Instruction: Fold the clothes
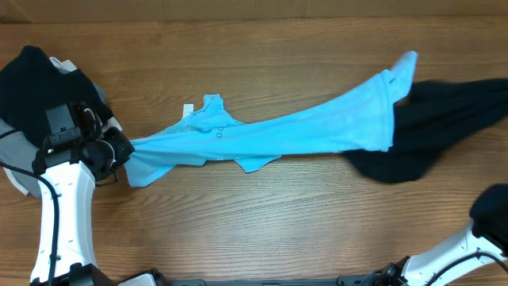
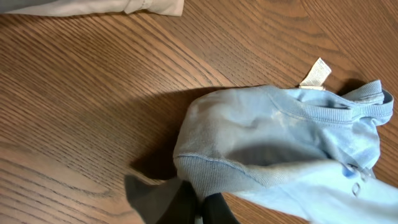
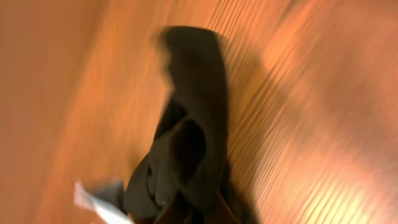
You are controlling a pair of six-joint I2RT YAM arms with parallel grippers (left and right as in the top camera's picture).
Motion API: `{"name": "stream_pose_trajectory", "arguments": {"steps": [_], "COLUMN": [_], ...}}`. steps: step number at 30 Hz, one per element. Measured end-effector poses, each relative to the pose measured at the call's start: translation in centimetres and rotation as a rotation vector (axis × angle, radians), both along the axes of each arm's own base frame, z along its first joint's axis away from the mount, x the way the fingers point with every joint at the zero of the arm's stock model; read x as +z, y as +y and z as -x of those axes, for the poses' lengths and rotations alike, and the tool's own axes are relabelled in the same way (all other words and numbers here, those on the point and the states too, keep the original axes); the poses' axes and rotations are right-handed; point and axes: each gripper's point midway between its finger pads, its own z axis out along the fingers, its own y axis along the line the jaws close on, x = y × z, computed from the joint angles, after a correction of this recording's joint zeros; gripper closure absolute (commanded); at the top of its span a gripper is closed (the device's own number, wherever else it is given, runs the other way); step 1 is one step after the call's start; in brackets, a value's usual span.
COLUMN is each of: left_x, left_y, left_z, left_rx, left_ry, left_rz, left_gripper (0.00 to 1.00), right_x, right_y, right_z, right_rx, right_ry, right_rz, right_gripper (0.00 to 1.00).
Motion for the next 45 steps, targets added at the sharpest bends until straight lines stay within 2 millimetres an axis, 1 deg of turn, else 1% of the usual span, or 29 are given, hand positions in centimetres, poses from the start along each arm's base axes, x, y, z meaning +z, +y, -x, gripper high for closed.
{"name": "stream_pose_trajectory", "arguments": {"steps": [1, 2, 3, 4, 5, 7, 8, 10, 11, 12, 14, 16, 18, 19, 20, 21, 22, 24, 25, 26, 28, 29, 31, 33, 34, 36, 40, 42, 45], "left_x": [0.0, 0.0, 0.0, 0.0, 0.0, 0.0, 0.0, 0.0, 0.0, 0.0, 0.0, 0.0, -0.1, -0.1, -0.2, -0.2, -0.1, -0.2, -0.1, -0.2, -0.1, -0.1, -0.1, -0.1, -0.1, -0.1, -0.1, -0.1, -0.1], "left_y": [0.0, 0.0, 0.0, 0.0, 0.0, 0.0, 0.0, 0.0, 0.0, 0.0, 0.0, 0.0, -0.1, -0.1, -0.1, -0.1, -0.1, -0.2, -0.1, -0.2, -0.1, -0.1, -0.2, -0.3, -0.3, -0.3, -0.3, -0.3, -0.3], "left_z": [0.0, 0.0, 0.0, 0.0, 0.0, 0.0, 0.0, 0.0, 0.0, 0.0, 0.1, 0.1, 0.2, 0.3, 0.4, 0.4, 0.3, 0.4, 0.4, 0.4, 0.4, 0.4, 0.4, 0.4, 0.4, 0.3, 0.3, 0.3, 0.4], "left_rx": [0.0, 0.0, 0.0, 0.0, 0.0, 0.0, 0.0, 0.0, 0.0, 0.0, 0.0, 0.0, 0.0, 0.0, 0.0, 0.0, 0.0, 0.0, 0.0, 0.0, 0.0, 0.0, -0.002, -0.003, -0.003, -0.004, -0.004, -0.004, -0.004], "left_ry": [0.0, 0.0, 0.0, 0.0, 0.0, 0.001, 0.0, 0.0, 0.001, 0.001, 0.004, 0.005, 0.01, 0.012, 0.016, 0.017, 0.015, 0.018, 0.015, 0.018, 0.017, 0.016, 0.014, 0.014, 0.014, 0.014, 0.013, 0.013, 0.014], "left_rz": [0.0, 0.0, 0.0, 0.0, 0.0, 0.0, 0.0, 0.0, 0.0, 0.0, 0.001, 0.002, 0.004, 0.004, 0.006, 0.006, 0.005, 0.007, 0.005, 0.006, 0.006, 0.006, 0.01, 0.012, 0.012, 0.013, 0.016, 0.016, 0.016], "left_gripper": [0.96, 0.96, 0.96, 0.96, 0.96, 0.96, 0.96, 0.96, 0.96, 0.96, 0.96, 0.96, 0.96, 0.96, 0.96, 0.96, 0.96, 0.96, 0.96, 0.96, 0.96, 0.96, 0.96, 0.96, 0.96, 0.96, 0.96, 0.96, 0.96], "right_x": [2.8, 4.0, 4.4, 4.2, 3.4, 1.9, 1.6, 0.3, 0.1, -0.2, -0.7, -1.4, -3.4, -4.6, -6.7, -9.2, -12.7, -17.4, -18.7, -20.8, -23.4, -24.5, -26.0, -27.3, -28.0, -29.0, -29.3, -29.4, -29.5], "right_y": [-1.6, -2.1, -2.0, -1.9, -1.6, -0.7, -0.4, 1.1, 1.8, 2.8, 5.6, 8.5, 11.0, 11.8, 13.1, 14.2, 15.8, 17.2, 17.7, 18.3, 19.1, 19.6, 19.9, 20.1, 20.2, 20.4, 19.5, 17.3, 13.5], "right_z": [1.9, 3.4, 4.1, 4.5, 4.5, 4.2, 4.0, 3.2, 2.9, 2.6, 1.4, -0.1, -1.0, -1.4, -1.8, -2.0, -1.6, -0.9, -0.4, -0.1, 0.2, -0.3, -1.4, -2.1, -2.1, -2.0, -1.8, -0.7, 2.1], "right_rx": [-0.084, -0.132, -0.153, -0.166, -0.164, -0.131, -0.113, -0.043, -0.013, 0.034, 0.179, 0.328, 0.432, 0.47, 0.511, 0.558, 0.611, 0.661, 0.673, 0.689, 0.714, 0.742, 0.775, 0.793, 0.8, 0.806, 0.734, 0.61, 0.407], "right_ry": [-0.034, -0.032, -0.019, -0.004, 0.022, 0.066, 0.078, 0.121, 0.128, 0.141, 0.159, 0.164, 0.211, 0.232, 0.273, 0.306, 0.36, 0.403, 0.417, 0.417, 0.4, 0.356, 0.281, 0.224, 0.212, 0.192, 0.228, 0.32, 0.442], "right_rz": [0.068, 0.097, 0.107, 0.104, 0.088, 0.048, 0.04, 0.003, -0.006, -0.02, -0.053, -0.074, -0.107, -0.119, -0.152, -0.184, -0.254, -0.318, -0.342, -0.369, -0.4, -0.402, -0.384, -0.363, -0.361, -0.355, -0.3, -0.227, -0.172], "right_gripper": [0.92, 0.86, 0.8, 0.74, 0.69, 0.6, 0.58, 0.58, 0.58, 0.54, 0.5, 0.53, 0.61, 0.68, 0.78, 0.96, 0.96, 0.96, 0.96, 0.96, 0.96, 0.96, 0.96, 0.92, 0.91, 0.91, 0.91, 0.9, 0.87]}}
